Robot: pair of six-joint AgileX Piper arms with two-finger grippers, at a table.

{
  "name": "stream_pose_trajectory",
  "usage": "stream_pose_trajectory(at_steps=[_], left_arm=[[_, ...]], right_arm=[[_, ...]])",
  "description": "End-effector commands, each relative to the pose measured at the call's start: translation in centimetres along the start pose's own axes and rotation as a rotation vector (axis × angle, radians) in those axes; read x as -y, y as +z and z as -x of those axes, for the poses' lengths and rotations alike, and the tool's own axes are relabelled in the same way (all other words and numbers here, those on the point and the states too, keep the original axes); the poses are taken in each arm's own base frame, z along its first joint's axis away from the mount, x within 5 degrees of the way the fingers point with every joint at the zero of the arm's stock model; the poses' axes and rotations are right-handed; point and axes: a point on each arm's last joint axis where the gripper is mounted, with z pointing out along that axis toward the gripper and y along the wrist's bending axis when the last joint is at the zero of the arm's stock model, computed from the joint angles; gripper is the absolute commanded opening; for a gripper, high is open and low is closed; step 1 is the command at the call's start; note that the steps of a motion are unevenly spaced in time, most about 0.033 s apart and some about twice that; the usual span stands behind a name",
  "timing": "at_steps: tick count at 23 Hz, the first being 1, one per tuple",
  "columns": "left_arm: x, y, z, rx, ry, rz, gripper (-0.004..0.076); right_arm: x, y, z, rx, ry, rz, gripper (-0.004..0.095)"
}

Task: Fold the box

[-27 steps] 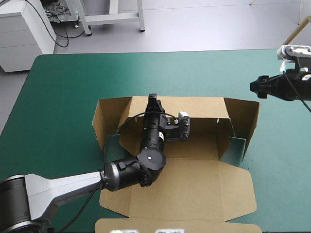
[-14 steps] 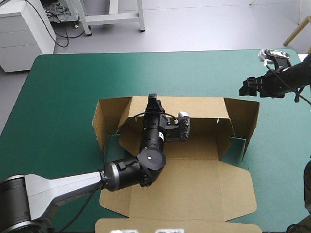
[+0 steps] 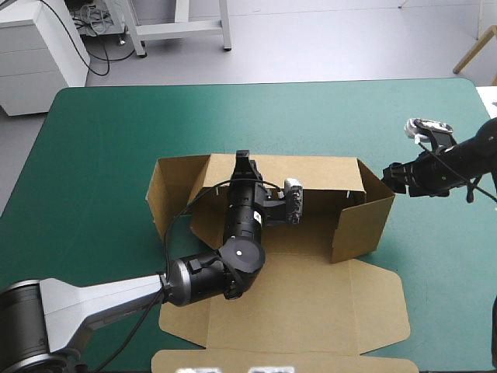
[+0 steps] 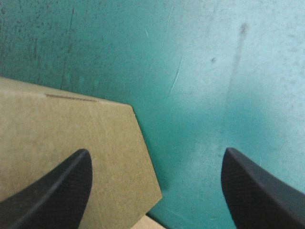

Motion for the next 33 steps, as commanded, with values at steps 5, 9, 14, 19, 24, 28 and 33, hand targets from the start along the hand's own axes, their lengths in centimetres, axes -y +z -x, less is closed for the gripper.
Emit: stream_pose_trajectory(at_steps=[5,9,14,19,24,28,33], left_arm=[[-2.6,-1.2,0.0,0.046,-0.047,0.074,-0.001],[-2.5,-1.2,0.0,0.051,-0.059,0.071,-0.001],[-2.5,-1.2,0.1,0.058,-0.059,0.068,-0.001],[-2.5,-1.2,0.1,0.058,-0.059,0.068,-0.001],[-2.5,-1.2,0.1,0.058,-0.059,0.068,-0.001],[-2.5,-1.2,0.1,0.058,-0.059,0.068,-0.001],[-2.5,-1.2,0.1,0.058,-0.059,0.068,-0.001]], right_arm=[[-3.1,-2.0,-3.4,0.139,-0.118,0.108,0.0688],[-3.7,-0.7,-5.9,0.183,-0.206,0.16,0.0688],[-4.3,0.0,-8.1,0.212,-0.339,0.194,0.0687],[-4.3,0.0,-8.8,0.202,-0.385,0.17,0.0687],[-4.4,0.1,-9.0,0.18,-0.369,0.19,0.0688],[-4.8,0.2,-9.2,0.19,-0.365,0.25,0.0669],[-4.8,0.3,-8.7,0.248,-0.354,0.216,0.0594]])
